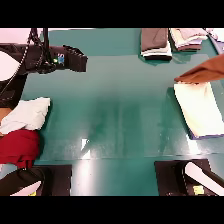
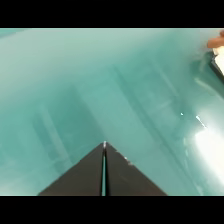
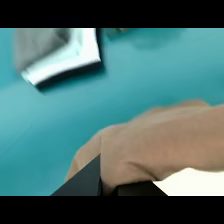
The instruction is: Fold the shirts.
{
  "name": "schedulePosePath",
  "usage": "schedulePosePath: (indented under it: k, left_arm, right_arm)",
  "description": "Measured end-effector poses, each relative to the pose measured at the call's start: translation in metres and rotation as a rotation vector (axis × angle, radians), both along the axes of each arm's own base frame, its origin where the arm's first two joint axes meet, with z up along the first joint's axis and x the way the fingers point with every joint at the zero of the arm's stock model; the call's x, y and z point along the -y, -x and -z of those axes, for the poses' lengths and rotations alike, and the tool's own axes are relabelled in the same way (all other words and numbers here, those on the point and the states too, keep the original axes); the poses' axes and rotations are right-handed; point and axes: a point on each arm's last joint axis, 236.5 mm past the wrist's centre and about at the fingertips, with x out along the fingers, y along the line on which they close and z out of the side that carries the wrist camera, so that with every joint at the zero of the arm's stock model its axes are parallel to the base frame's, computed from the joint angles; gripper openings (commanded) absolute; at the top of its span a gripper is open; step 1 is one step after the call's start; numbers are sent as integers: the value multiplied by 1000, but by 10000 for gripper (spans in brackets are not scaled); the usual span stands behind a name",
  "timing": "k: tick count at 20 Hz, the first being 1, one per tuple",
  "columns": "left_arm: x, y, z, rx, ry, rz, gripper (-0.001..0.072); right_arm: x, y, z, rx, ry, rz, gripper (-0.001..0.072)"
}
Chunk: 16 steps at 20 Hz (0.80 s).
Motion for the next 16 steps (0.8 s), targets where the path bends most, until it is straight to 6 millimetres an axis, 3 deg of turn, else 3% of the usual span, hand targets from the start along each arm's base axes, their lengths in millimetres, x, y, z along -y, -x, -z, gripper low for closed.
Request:
schedulePosePath:
  k: [2,7,10,11,14,16]
  left_arm:
    - [0,1,1,-5,-4,1,23]
    - [-1,2,3,-8,-16,7,23]
    - [-1,3,5,-9,-29,15,23]
    - [-1,3,6,-10,-32,16,23]
    - [-2,4,8,-12,-44,23,23]
    - [-2,5,9,-14,-51,27,23]
  right_arm:
    - [0,23,24,-88,13,21,18]
    - [0,101,105,-339,-5,108,33]
    - [0,148,147,-458,-59,179,572]
    - [2,161,159,-485,-73,206,642]
    - [11,191,181,-552,-85,277,645]
    - [17,193,174,-541,-70,299,644]
